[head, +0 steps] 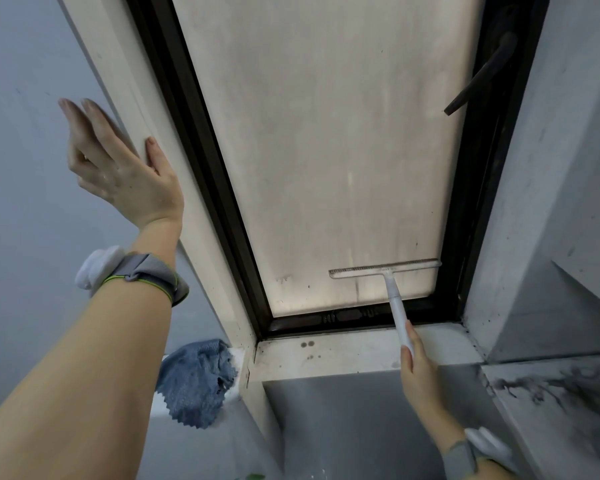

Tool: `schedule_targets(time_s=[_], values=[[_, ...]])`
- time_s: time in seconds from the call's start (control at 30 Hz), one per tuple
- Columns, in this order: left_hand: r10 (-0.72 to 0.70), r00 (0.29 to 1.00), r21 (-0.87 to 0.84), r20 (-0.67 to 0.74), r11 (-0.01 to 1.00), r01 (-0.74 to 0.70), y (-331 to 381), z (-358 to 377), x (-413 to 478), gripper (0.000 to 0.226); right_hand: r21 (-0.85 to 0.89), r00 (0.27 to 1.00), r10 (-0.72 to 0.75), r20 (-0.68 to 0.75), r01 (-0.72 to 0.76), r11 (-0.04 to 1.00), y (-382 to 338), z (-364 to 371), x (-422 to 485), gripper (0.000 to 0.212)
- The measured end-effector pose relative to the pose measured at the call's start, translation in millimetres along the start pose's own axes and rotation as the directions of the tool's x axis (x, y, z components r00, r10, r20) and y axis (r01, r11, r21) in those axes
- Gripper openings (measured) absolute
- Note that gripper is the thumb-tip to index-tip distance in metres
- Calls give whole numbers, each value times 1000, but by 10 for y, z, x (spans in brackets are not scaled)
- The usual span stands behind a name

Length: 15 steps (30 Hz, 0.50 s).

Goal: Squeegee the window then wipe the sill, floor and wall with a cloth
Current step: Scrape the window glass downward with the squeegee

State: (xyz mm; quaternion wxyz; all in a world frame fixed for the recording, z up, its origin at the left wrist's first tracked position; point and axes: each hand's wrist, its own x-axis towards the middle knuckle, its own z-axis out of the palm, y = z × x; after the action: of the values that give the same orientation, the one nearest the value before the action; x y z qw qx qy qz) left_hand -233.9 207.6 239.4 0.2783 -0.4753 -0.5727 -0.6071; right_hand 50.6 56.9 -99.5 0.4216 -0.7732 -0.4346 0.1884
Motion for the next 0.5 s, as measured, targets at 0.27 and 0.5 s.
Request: schedule_targets(time_s=[0.27,0.5], values=[[-2,1000,1,8,1000,2,-8,0,4,64,2,974,-157,-163,159,987,-543,-227,313,50],[-5,1000,4,4,1000,5,-6,0,-3,64,-28,998,-35,-46,34,999,-161,62,218,52]])
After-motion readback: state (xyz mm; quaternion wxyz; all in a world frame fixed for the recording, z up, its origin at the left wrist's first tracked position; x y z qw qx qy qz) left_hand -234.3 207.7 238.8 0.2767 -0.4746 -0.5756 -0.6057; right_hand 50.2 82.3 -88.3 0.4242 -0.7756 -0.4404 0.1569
